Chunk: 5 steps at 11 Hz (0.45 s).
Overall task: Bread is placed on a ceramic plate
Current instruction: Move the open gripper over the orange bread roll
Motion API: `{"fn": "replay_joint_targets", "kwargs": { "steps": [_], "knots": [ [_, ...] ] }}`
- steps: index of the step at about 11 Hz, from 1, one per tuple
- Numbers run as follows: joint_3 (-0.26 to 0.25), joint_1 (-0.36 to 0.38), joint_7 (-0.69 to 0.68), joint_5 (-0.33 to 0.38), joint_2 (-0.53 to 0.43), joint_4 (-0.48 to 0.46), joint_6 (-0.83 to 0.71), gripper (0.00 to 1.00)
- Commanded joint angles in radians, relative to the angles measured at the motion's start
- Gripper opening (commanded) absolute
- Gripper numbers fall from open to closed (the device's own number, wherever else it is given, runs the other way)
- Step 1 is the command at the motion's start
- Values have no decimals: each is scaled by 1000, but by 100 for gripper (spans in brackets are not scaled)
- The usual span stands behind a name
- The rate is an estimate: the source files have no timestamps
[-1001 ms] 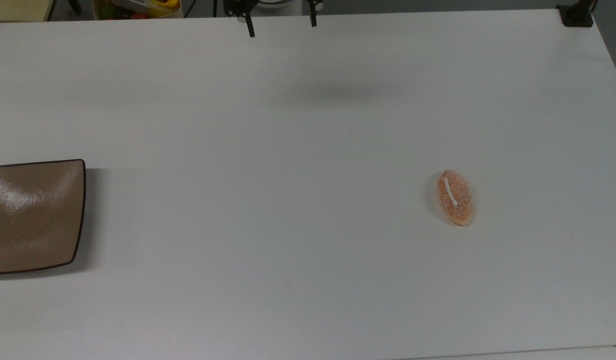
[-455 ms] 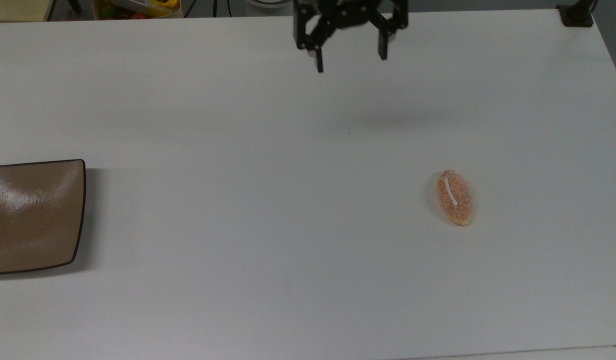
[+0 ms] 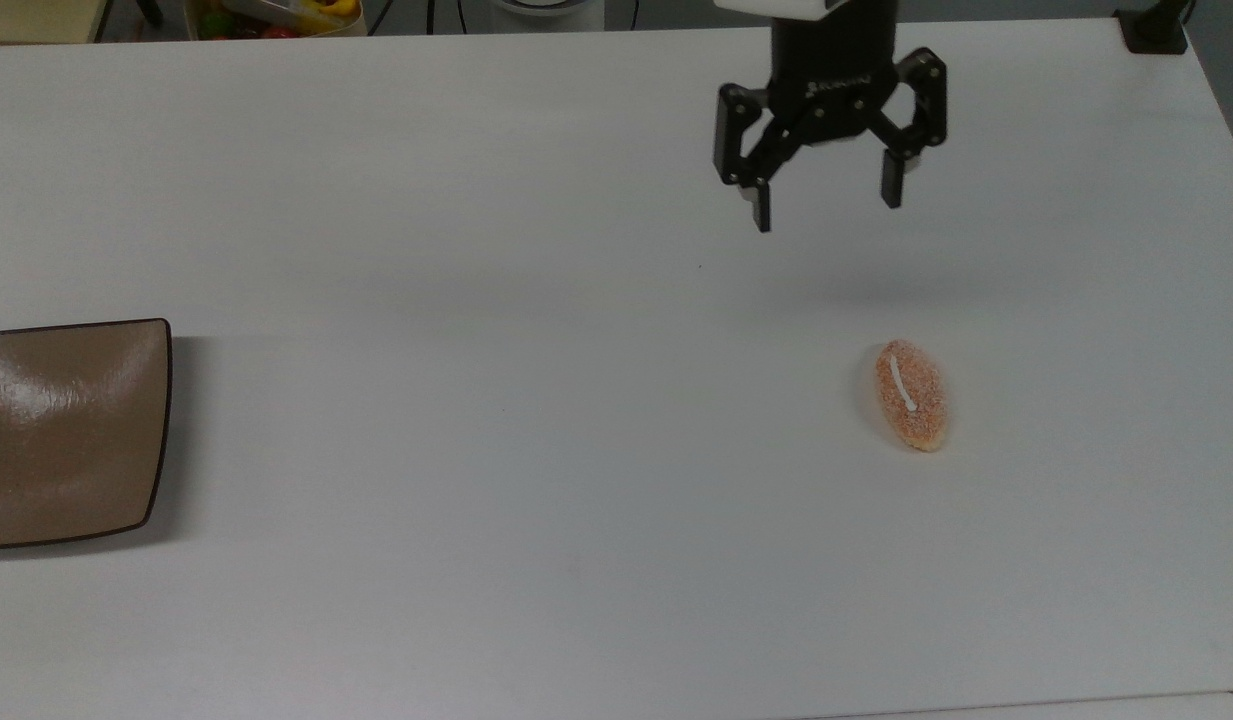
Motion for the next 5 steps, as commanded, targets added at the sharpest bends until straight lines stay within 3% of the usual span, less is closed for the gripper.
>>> {"fn": "replay_joint_targets", "kwargs": {
  "steps": [1,5],
  "knots": [
    [-5,64,136,-59,80,36,100,100],
    [-5,144,271,-156,154,48,174,100]
  ]
}}
